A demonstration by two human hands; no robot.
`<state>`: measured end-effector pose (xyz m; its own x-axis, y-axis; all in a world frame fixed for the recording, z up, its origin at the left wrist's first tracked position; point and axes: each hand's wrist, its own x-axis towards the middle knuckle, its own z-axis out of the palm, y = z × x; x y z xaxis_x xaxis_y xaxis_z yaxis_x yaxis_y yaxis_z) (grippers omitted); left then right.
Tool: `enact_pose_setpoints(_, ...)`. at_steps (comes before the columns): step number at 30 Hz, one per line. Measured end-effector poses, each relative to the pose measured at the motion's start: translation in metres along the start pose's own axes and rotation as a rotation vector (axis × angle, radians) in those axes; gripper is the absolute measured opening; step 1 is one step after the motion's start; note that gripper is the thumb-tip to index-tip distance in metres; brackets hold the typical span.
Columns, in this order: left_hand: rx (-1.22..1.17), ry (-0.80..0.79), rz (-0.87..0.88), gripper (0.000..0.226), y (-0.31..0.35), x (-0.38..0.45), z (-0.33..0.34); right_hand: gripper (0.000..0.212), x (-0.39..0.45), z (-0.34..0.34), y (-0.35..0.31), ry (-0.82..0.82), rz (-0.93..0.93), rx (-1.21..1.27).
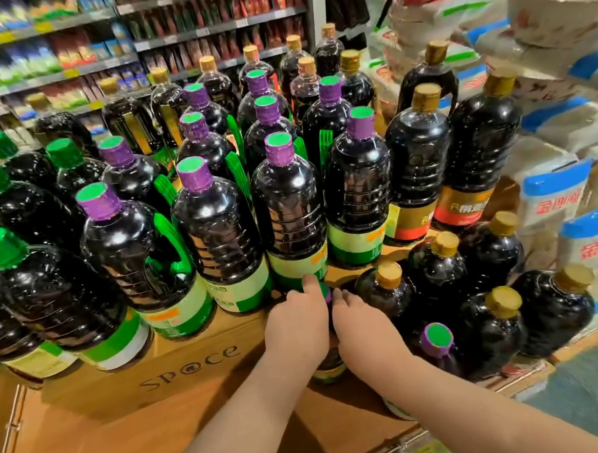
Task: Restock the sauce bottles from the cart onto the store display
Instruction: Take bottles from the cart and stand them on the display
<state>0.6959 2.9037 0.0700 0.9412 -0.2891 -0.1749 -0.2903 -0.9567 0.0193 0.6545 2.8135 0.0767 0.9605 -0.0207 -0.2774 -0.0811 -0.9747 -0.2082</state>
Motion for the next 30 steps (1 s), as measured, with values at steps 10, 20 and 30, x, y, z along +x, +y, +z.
enact_pose_setpoints(10,0.153,0.130,0.017,0.083,0.011,-0.045,-0.002,0.026,-0.041,0.008,0.011,0.091,-0.135,-0.159)
enact_pose_setpoints(20,0.025,-0.002,-0.452,0.027,-0.013,-0.171,-0.003,0.018,-0.092,0.024,-0.044,0.051,-0.742,-0.229)
enact_pose_setpoints(30,0.045,-0.082,-1.011,0.023,-0.028,-0.386,0.024,0.020,-0.235,0.086,-0.140,-0.095,-1.272,-0.287)
